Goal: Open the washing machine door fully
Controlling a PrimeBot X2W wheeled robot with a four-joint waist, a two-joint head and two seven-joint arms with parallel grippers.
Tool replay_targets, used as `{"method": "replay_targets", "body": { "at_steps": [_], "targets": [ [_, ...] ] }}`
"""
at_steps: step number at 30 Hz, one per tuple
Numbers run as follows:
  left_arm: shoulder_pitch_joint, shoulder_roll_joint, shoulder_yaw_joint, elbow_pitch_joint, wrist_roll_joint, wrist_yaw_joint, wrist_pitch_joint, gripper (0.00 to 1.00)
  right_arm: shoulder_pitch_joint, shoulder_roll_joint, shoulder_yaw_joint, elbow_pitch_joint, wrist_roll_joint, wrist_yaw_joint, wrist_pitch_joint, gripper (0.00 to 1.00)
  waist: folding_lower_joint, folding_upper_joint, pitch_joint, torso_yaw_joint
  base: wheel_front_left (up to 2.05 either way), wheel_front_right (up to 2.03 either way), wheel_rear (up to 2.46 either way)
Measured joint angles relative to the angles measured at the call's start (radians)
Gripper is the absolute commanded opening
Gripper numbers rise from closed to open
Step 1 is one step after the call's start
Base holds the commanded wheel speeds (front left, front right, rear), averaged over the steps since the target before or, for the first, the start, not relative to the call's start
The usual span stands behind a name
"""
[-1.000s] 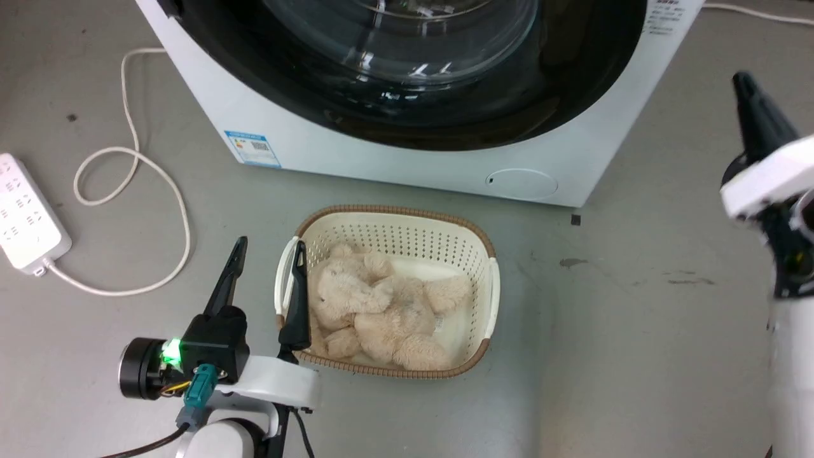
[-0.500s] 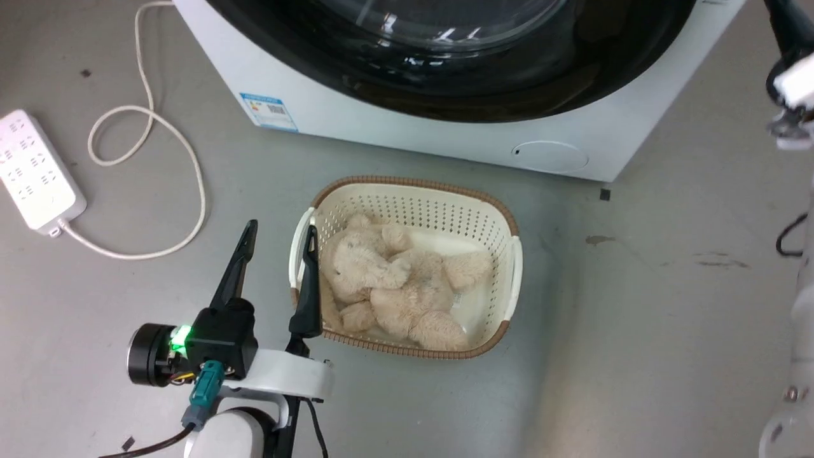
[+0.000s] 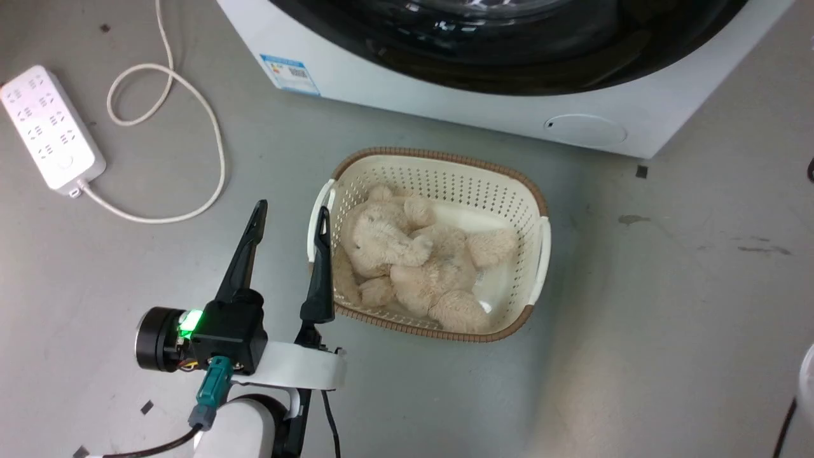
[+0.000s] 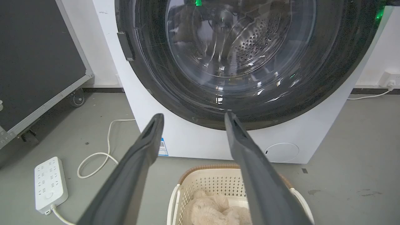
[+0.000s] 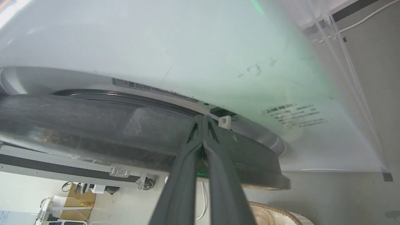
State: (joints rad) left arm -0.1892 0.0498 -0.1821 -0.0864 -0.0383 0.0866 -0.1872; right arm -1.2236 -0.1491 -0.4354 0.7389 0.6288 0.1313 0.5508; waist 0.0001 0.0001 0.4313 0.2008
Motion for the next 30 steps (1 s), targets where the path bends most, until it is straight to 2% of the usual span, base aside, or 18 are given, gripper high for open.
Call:
{"method": "replay_targets", "body": {
  "at_steps": [10,16,25,30],
  "targets": [
    [-0.021,0.000,-0.030,-0.009,-0.009,0.017,-0.025,1.00,-0.137,-0.030,-0.064,0.122,0.028,0.000,0.101,0.00,0.0000,0.0000,0.042,0.031,0.00,0.00,0.00],
    [-0.021,0.001,-0.038,-0.002,-0.009,0.026,-0.035,1.00,-0.147,-0.043,-0.094,0.159,0.057,-0.002,0.164,0.00,0.0000,0.0000,0.030,0.038,0.00,0.00,0.00],
    [-0.018,0.006,-0.041,0.015,-0.009,0.029,-0.053,1.00,-0.046,-0.019,-0.114,0.149,0.129,-0.002,0.285,0.00,-0.0002,0.0000,-0.044,0.028,0.00,0.00,0.00],
    [0.011,0.019,-0.049,0.030,-0.010,0.029,-0.062,1.00,0.081,0.041,-0.094,0.065,0.196,-0.002,0.368,0.00,-0.0003,0.0000,-0.101,0.020,0.00,0.00,0.00]
  ]
}}
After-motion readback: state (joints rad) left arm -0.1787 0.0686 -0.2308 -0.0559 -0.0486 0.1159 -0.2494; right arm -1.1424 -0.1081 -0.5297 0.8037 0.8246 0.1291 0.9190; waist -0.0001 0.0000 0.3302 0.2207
